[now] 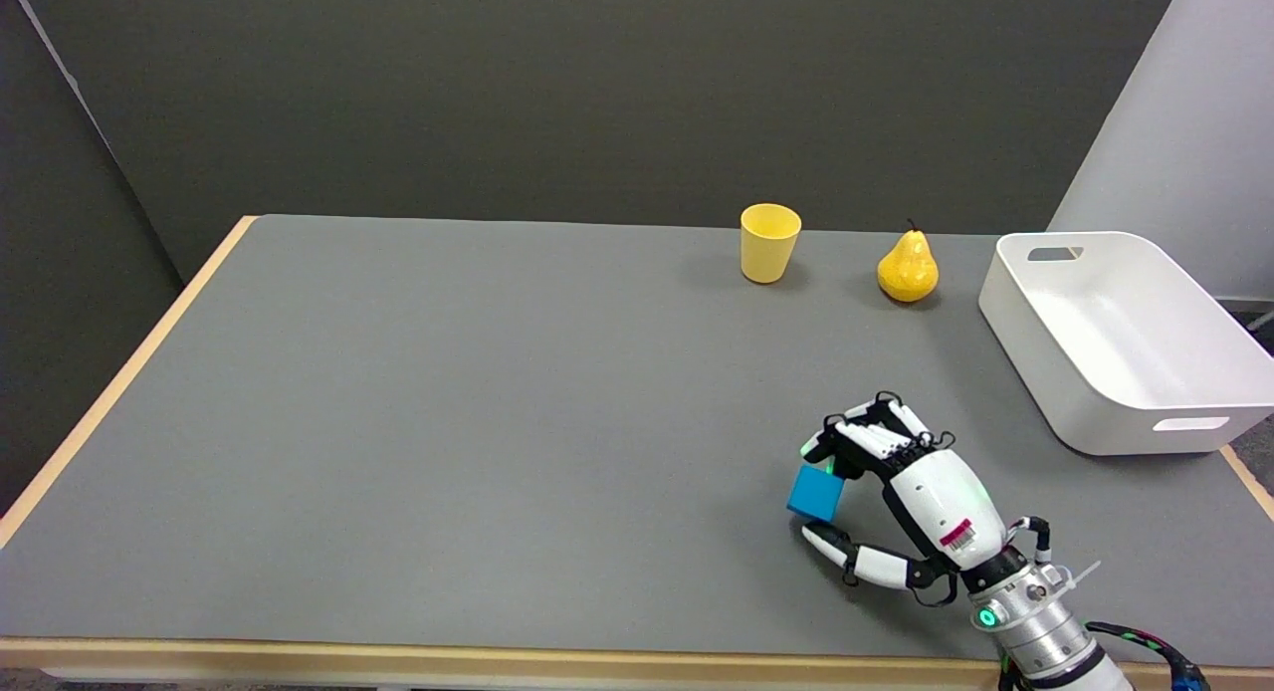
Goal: Pick up the cube.
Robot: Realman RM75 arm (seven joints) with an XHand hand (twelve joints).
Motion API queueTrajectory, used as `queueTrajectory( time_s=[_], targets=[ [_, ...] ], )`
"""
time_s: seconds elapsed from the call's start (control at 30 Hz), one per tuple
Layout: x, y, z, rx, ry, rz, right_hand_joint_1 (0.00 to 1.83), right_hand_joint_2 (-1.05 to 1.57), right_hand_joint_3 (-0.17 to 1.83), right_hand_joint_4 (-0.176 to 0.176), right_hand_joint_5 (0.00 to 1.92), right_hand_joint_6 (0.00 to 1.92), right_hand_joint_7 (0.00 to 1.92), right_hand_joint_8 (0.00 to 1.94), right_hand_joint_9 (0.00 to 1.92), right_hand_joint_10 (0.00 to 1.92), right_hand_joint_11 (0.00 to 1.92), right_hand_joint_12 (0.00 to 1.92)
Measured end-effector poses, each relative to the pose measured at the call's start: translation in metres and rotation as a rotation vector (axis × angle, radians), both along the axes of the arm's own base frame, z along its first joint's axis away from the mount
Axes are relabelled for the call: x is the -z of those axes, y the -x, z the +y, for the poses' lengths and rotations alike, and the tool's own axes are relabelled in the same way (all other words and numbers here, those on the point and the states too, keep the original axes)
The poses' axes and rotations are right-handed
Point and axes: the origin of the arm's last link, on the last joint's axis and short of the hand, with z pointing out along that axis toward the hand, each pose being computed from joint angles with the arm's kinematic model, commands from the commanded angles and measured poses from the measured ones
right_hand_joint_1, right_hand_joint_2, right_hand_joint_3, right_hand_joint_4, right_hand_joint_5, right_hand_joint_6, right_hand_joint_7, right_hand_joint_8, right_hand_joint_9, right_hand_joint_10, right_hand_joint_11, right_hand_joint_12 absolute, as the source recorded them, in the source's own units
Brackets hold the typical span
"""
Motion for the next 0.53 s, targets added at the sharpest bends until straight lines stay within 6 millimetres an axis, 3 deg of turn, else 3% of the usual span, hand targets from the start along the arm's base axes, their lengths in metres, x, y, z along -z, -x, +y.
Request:
queueTrajectory(
  time_s=[0.1, 0.27, 0.53],
  targets=[
    [0.0, -0.004, -0.002, -0.024, 0.002, -0.004, 1.48, 0.93, 0.69, -0.029, 0.46, 1.17, 0.7, 1.79, 0.65, 1.59, 0.12, 1.21],
    [-0.002, -0.012, -0.006, -0.069, 0.009, -0.01, 1.48, 0.92, 0.69, -0.004, 0.47, 1.16, 0.7, 1.78, 0.66, 1.58, 0.14, 1.21],
    [-0.014, -0.03, -0.011, -0.163, 0.058, -0.021, 1.49, 0.88, 0.77, -0.028, 0.48, 1.18, 0.72, 1.78, 0.67, 1.6, 0.14, 1.25]
  ],
)
